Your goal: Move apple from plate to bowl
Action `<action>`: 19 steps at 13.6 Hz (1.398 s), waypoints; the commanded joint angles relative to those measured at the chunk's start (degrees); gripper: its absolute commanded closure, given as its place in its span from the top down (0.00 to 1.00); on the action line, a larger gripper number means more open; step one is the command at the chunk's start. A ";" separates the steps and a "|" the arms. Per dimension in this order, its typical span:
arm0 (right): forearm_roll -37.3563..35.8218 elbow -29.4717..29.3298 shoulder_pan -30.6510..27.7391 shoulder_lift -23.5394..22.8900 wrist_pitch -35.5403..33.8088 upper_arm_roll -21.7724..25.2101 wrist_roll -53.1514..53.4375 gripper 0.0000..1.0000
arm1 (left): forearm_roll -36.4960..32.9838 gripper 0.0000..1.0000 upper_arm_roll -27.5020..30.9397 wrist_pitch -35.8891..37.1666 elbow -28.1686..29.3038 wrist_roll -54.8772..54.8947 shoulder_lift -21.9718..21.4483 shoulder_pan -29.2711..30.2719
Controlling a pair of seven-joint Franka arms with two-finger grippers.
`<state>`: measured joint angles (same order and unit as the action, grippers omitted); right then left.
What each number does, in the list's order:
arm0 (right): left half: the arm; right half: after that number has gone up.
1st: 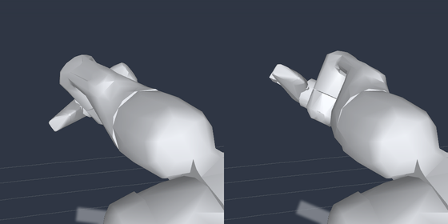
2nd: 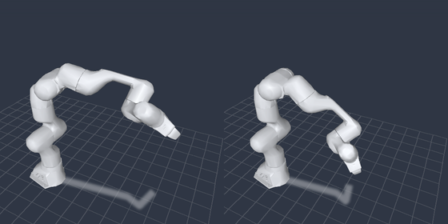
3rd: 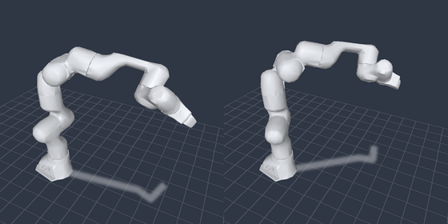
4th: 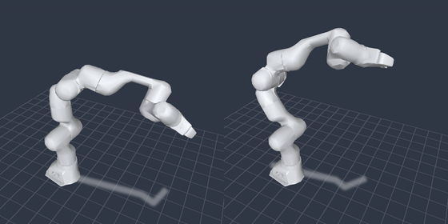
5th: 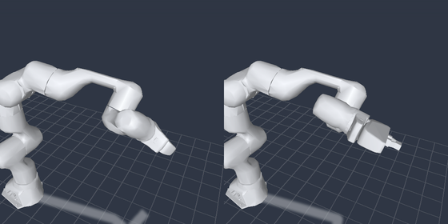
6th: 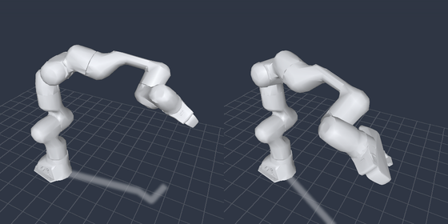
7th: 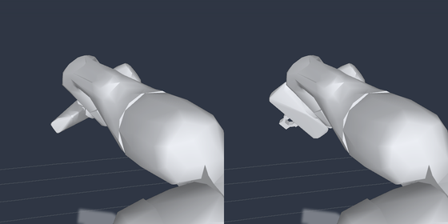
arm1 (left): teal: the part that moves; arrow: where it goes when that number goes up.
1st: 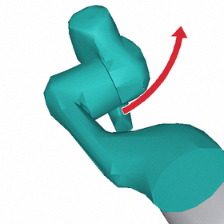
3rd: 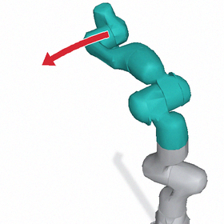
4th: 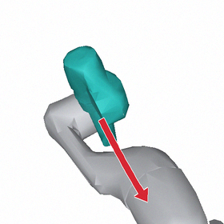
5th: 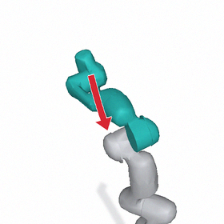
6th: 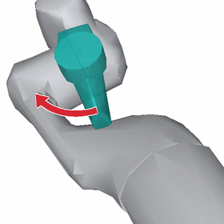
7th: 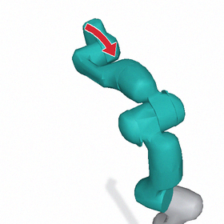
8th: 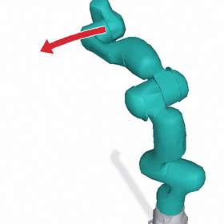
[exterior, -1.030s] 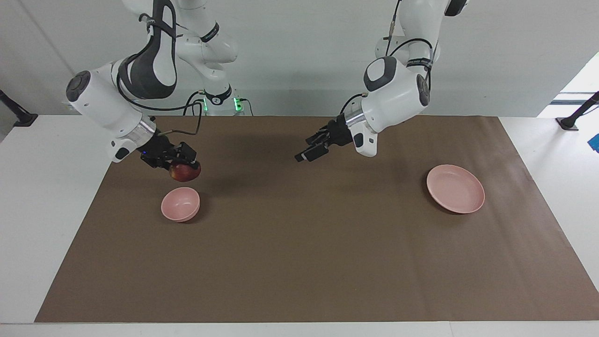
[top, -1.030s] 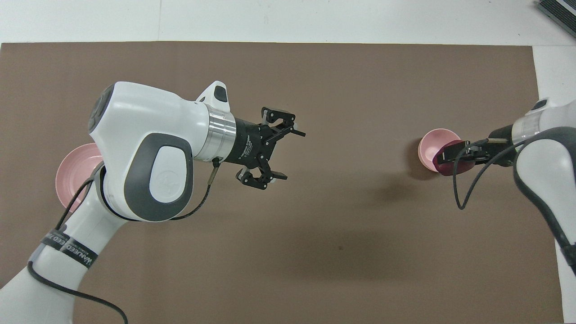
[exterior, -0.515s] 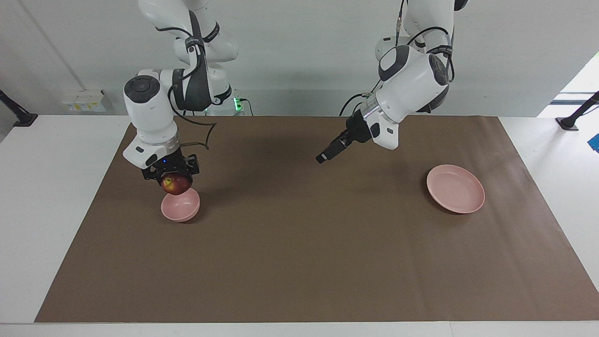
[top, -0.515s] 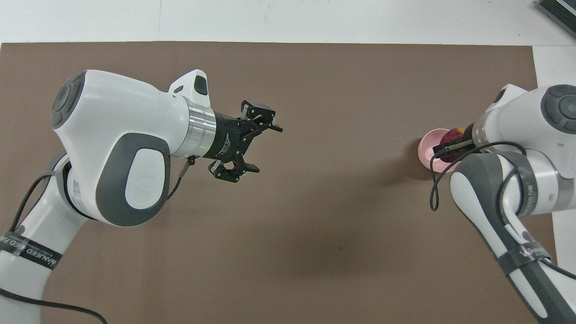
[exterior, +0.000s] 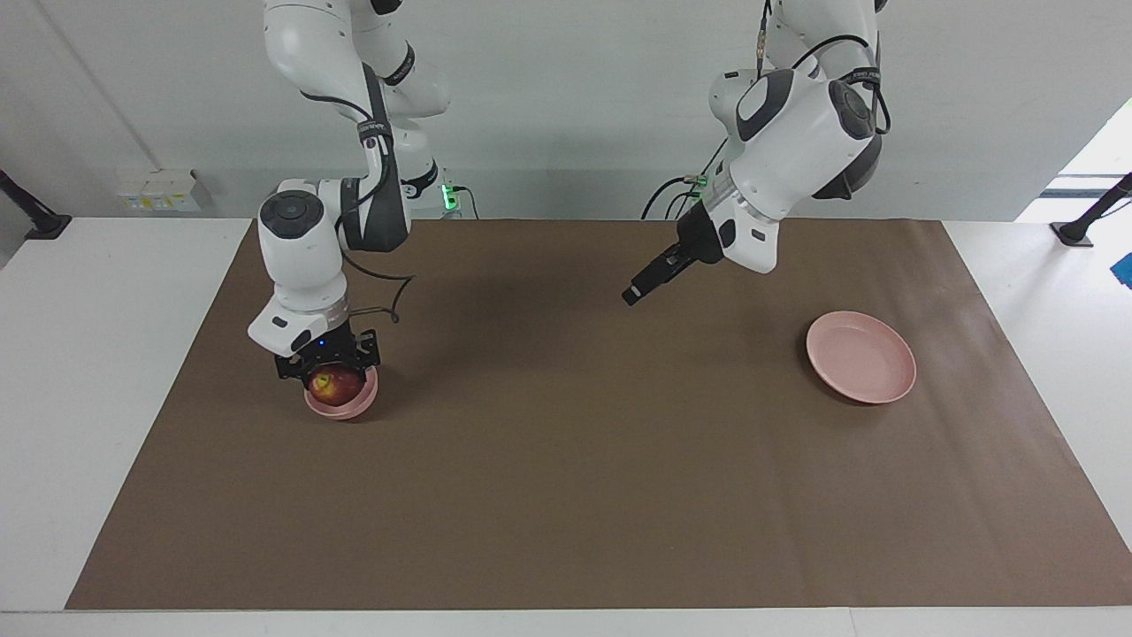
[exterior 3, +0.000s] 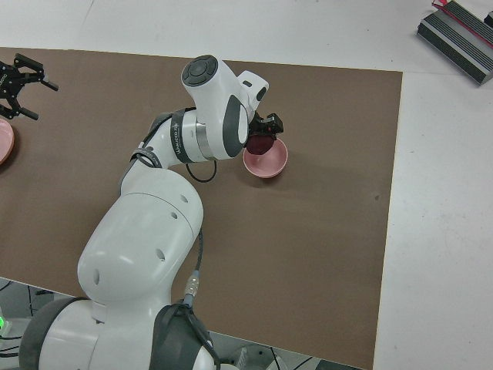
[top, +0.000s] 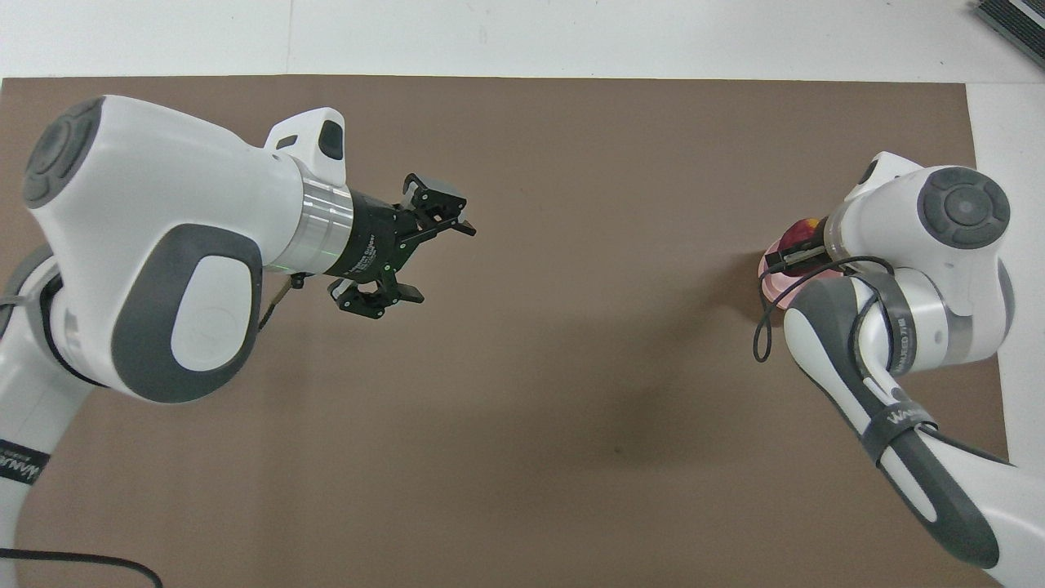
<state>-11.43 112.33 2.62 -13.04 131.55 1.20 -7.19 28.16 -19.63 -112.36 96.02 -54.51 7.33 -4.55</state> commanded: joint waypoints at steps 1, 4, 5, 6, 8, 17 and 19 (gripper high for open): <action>-1.84 1.04 -0.86 -0.06 1.51 -0.32 1.83 0.00 | -1.17 1.00 5.19 5.20 -0.39 7.45 -1.88 -0.11; -1.84 1.40 -1.74 -1.28 3.88 -0.41 2.44 0.00 | -3.19 1.00 15.90 10.30 -0.57 21.68 -2.85 -2.64; -1.84 1.48 -1.74 -1.29 3.89 -0.41 2.97 0.00 | -3.72 1.00 20.46 11.54 -0.57 25.64 -3.11 -5.27; -1.84 1.48 -1.74 -1.29 3.89 -0.41 3.32 0.00 | -4.68 1.00 24.34 12.16 -0.57 29.07 -3.28 -7.47; -1.84 1.48 -1.83 -1.90 4.06 -0.41 3.76 0.00 | -8.19 1.00 26.66 12.78 -1.01 37.15 -3.64 -7.23; -1.49 2.80 -1.74 -1.82 3.28 -0.50 6.31 0.00 | -21.57 1.00 26.75 14.53 -5.49 64.36 -5.65 -2.83; -1.49 3.59 -1.74 -1.03 1.61 -0.50 6.22 0.00 | -21.65 1.00 26.75 19.08 -6.97 55.35 -6.10 -2.40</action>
<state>-11.43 114.19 1.38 -15.72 134.07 1.19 -2.77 7.91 7.35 -97.57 90.78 6.63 1.96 -7.66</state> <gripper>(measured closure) 0.128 0.000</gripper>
